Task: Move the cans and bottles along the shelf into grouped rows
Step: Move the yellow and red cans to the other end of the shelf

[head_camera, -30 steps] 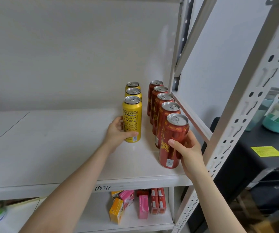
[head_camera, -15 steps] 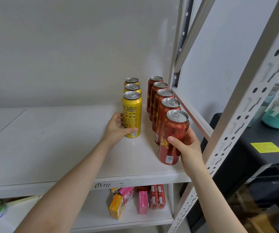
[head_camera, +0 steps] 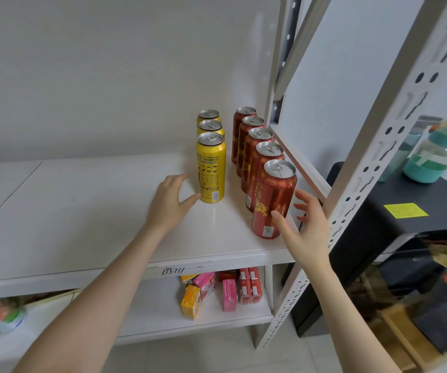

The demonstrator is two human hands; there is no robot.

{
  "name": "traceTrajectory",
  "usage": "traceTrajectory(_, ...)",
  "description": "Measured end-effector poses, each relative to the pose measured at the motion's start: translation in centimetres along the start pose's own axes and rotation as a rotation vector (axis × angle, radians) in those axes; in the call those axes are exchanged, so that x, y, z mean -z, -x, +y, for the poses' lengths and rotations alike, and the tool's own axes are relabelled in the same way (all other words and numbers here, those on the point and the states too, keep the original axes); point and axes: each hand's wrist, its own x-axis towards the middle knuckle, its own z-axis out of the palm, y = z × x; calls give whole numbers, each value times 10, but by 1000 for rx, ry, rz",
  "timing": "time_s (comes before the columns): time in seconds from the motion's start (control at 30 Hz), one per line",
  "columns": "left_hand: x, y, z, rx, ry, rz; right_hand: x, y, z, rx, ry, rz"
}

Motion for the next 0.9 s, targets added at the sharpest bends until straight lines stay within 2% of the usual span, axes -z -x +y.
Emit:
traceTrajectory(0.17, 15, 34, 1, -202, -359, 117, 2, 29, -4, 224, 477, 61)
traceTrajectory(0.37, 36, 80, 12, -282, -519, 125, 12, 55, -19, 279, 792, 27)
traceTrajectory(0.7, 92, 162, 22, -216, -629, 69, 8, 103, -71, 334, 831, -53)
traceTrajectory(0.9, 130, 181, 4, -196, -672, 99, -16, 118, -102, 350, 857, -90)
